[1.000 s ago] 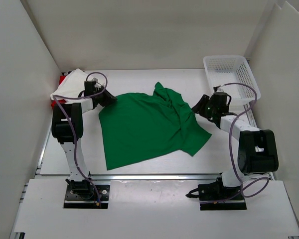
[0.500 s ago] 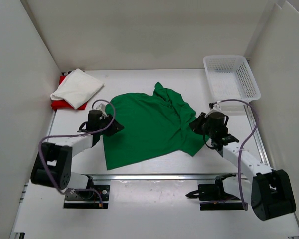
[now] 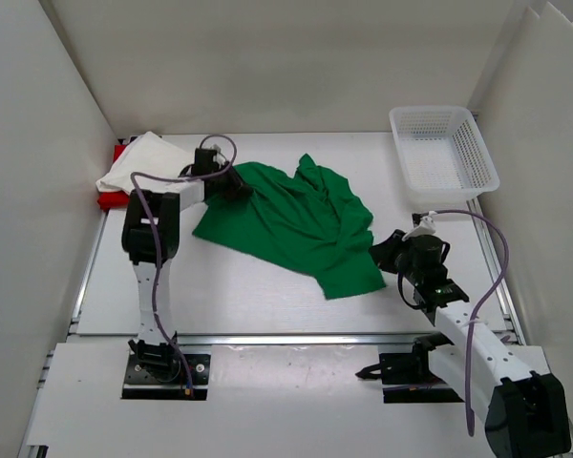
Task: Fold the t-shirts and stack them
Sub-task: Flatten out the tshirt
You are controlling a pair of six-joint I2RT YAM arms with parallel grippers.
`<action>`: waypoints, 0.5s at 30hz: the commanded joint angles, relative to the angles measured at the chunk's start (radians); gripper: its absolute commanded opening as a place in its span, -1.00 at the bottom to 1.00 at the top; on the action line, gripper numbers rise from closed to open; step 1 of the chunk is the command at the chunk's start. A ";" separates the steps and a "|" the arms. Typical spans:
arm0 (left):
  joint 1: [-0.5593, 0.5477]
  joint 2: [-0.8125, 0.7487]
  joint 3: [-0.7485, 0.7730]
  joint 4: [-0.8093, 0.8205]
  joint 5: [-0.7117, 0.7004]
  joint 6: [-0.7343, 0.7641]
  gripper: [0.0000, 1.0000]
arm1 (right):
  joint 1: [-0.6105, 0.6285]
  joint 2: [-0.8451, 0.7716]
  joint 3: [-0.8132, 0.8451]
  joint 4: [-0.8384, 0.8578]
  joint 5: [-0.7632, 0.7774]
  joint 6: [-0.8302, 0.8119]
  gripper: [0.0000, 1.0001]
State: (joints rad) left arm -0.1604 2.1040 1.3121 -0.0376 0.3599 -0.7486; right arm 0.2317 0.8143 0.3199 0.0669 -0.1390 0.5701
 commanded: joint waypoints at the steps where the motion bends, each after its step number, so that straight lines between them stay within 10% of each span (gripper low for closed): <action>1: 0.004 0.156 0.351 -0.219 -0.087 0.043 -0.16 | -0.037 0.012 0.004 0.016 -0.033 -0.001 -0.85; 5: -0.002 0.098 0.411 -0.201 -0.027 0.057 -0.07 | -0.009 0.059 0.030 0.024 -0.028 -0.007 -0.80; 15: 0.111 -0.666 -0.566 0.132 -0.317 0.069 0.04 | 0.135 0.128 0.045 0.073 -0.056 -0.024 -0.76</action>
State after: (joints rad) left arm -0.1150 1.5352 0.8898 0.0013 0.1806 -0.6884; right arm 0.3305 0.9596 0.3332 0.0834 -0.1928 0.5632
